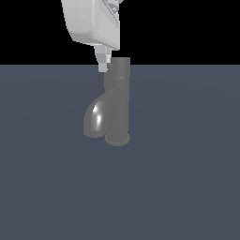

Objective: Turn on the faucet by rotating a designated handle.

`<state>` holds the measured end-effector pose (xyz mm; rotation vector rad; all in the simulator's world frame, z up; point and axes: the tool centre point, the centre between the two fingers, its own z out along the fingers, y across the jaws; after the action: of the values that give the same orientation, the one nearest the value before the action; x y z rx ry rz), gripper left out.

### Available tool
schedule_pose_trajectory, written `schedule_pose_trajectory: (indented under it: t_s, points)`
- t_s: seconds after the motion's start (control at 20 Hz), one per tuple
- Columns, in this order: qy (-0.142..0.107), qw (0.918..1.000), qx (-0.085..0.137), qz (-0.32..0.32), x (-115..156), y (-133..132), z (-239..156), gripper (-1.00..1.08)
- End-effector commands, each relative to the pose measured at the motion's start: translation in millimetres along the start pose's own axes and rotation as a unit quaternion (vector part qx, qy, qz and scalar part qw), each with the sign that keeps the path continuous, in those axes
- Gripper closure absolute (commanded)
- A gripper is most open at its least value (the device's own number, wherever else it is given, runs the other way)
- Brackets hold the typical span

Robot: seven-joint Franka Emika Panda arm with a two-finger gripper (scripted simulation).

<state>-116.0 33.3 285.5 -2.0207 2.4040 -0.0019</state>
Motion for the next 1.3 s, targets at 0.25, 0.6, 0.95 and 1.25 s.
schedule_pose_trajectory:
  t_s: [0.25,0.6,0.95,1.25]
  points:
    - [0.000,0.9999,-0.001,0.012,56,-3,0,1.08]
    - [0.001,1.0000,0.000,0.001,56,-14,0,1.08]
    - [0.001,1.0000,0.000,0.004,78,-35,0,1.08]
    - [0.000,1.0000,0.000,0.007,96,-52,0,1.08]
